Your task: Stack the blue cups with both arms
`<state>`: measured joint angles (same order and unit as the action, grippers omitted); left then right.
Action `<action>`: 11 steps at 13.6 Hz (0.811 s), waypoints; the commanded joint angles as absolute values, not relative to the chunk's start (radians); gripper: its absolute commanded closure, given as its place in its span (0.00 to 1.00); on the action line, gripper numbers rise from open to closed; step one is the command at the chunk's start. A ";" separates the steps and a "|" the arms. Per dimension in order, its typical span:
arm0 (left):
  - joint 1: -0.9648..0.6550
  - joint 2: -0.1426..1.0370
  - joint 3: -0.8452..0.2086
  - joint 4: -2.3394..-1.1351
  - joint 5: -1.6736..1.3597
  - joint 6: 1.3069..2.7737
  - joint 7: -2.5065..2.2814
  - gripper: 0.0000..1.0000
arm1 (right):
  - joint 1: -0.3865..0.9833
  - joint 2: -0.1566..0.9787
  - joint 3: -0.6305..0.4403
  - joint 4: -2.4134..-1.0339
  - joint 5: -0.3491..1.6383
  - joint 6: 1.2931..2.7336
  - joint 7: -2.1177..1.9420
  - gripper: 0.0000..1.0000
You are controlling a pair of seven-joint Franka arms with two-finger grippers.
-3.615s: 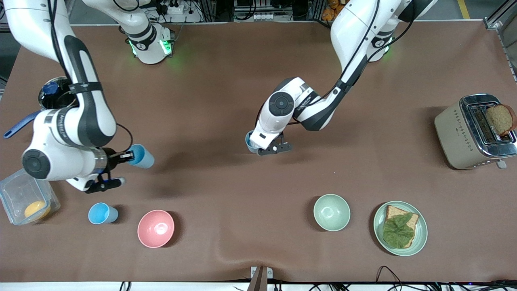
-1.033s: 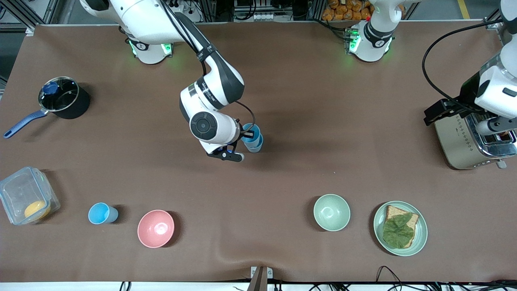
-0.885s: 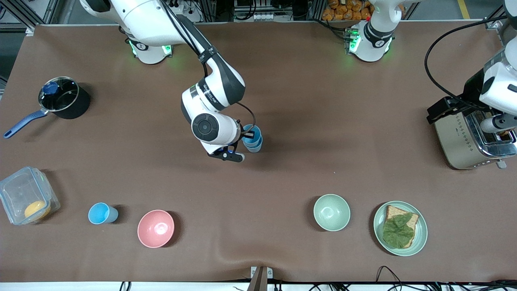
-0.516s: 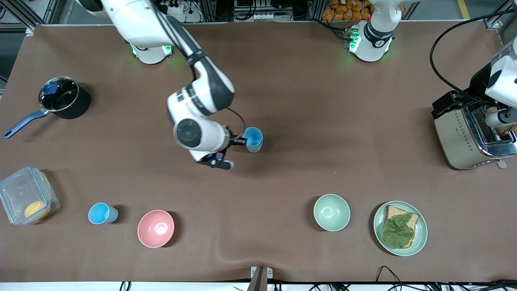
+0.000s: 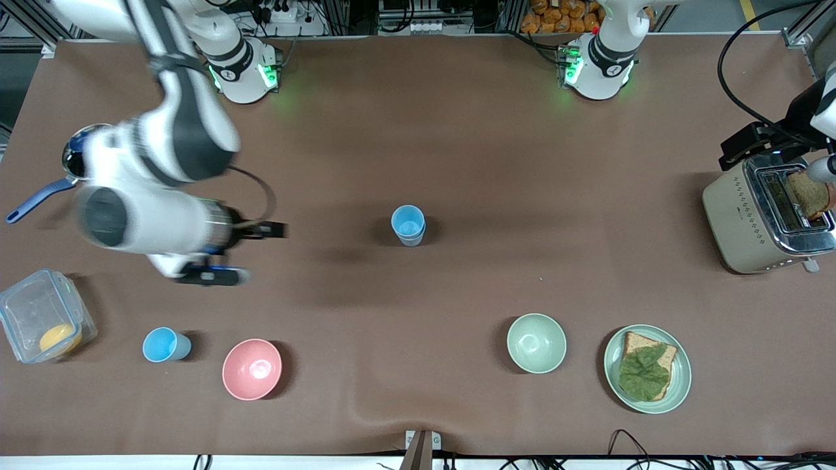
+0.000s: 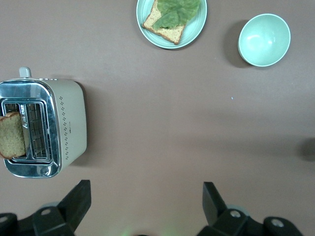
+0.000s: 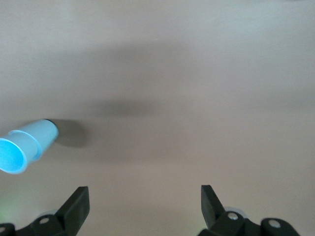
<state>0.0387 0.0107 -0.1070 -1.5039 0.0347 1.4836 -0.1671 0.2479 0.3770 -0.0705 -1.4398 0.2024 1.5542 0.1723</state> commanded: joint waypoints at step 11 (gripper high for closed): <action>0.025 -0.005 -0.084 -1.516 0.031 1.450 -0.104 0.00 | -0.006 0.029 -0.124 -1.615 0.080 1.496 -0.086 0.00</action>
<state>0.0356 0.0107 -0.0956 -1.5082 0.0347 1.4642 -0.1296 -0.0170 0.0677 -0.1160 -1.5745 0.0911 1.5014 -0.0910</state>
